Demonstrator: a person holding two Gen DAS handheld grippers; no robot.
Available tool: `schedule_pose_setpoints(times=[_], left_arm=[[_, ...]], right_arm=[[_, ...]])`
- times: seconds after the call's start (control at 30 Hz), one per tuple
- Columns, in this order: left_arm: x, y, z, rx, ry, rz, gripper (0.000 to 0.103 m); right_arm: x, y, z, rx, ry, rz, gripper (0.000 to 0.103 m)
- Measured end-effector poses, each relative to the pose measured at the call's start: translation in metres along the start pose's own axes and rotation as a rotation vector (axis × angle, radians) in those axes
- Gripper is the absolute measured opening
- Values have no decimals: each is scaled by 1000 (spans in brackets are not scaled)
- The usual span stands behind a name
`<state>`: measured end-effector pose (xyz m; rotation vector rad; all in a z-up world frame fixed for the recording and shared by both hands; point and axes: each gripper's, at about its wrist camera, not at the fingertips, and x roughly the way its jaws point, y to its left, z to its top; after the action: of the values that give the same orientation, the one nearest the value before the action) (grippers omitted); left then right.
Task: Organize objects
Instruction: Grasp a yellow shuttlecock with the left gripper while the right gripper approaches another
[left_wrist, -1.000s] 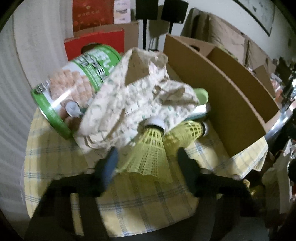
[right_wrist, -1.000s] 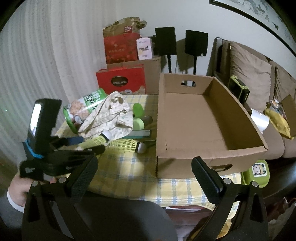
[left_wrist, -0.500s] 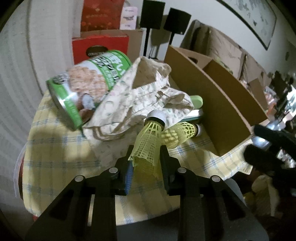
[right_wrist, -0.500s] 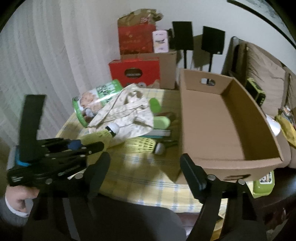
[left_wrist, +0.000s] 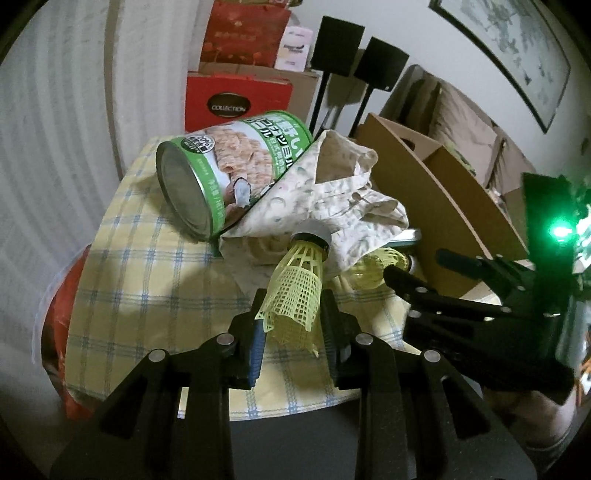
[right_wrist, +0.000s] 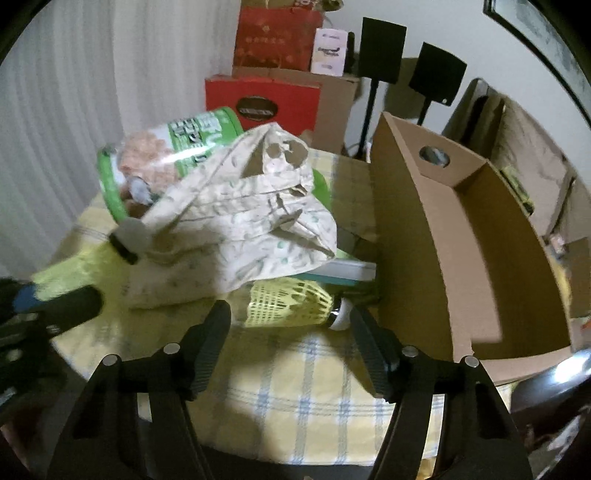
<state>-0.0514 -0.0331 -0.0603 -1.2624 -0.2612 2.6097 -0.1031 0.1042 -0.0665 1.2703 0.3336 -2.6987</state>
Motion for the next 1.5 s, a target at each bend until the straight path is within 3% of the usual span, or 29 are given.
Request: schedule_pose_setpoints(times=[0.07,0.13,0.23,0.4,0.5,0.57,0.73,0.83,1.27,1.33,1.5], left_arm=[[-1,-1,-1,-1,-2,-6,26],[-2,-2,-2,-2,-5,-14,26],[-4,-2,-2,-4,-8,-20,26],[-4,-2,-2,-4,-5,-24,26],[-3,-2,-2,-8,-1,-26,26],[-3,-2,-2,-9,-1,-24,27],[-3,-3,-3,-11,2,-27,27],[-3,-5,-5,-7,3,-31,27],[-4,-12,-6,0,5,-48,28],[-4,-12,-6,0,6,-49,28],[-3,-14,-7,1,11,-54,28]], right_arm=[[2,3,0,-8,-3,-19,68],[3,6,-1,-22,-6,-8,57],[2,14,-3,-69,-25,-34,56],[22,12,-2,-50,31,-42,54],[34,9,-5,-47,62,-32,43],[38,6,-9,-38,65,-23,43],[38,-10,-14,-4,65,-4,17],[35,-22,-21,21,67,9,15],[25,-31,-28,62,47,91,12],[27,-29,-25,78,55,93,25],[37,-18,-17,109,74,86,36]])
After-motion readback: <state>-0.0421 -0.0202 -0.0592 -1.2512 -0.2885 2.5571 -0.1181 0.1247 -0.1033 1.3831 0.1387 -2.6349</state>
